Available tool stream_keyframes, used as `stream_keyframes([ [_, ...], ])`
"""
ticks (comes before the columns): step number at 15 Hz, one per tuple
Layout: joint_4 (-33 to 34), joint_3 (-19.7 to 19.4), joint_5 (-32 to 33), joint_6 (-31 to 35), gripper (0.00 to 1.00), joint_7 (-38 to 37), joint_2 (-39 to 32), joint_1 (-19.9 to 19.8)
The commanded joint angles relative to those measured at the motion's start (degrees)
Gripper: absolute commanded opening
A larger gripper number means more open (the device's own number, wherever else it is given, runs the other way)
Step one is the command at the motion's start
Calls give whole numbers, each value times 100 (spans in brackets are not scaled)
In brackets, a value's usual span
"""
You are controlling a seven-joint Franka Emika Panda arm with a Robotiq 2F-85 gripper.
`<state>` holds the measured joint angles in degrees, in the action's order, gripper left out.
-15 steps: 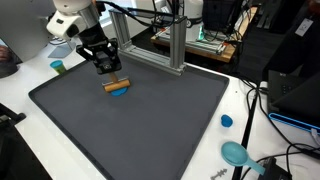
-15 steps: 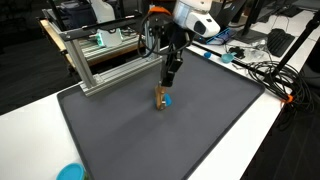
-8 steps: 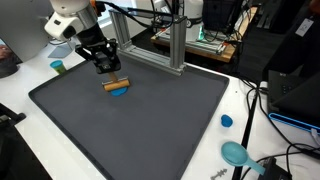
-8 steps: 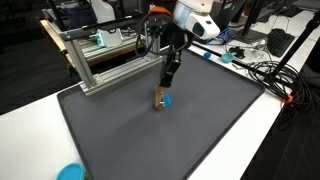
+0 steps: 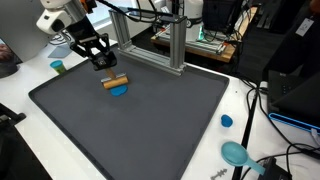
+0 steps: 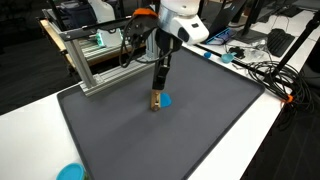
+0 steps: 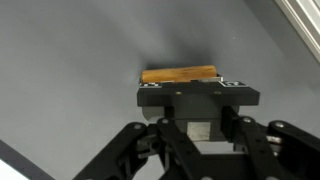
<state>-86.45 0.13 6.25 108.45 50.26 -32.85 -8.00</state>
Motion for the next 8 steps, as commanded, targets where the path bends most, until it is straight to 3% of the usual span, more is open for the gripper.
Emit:
stream_keyframes([
  [1,94,-78,-96,-273,21,240,-344,-317],
  [3,21,-97,-186,-298,21,234,-145,-461],
  [8,-423,155,-1415,-81,21,821,689,-943],
])
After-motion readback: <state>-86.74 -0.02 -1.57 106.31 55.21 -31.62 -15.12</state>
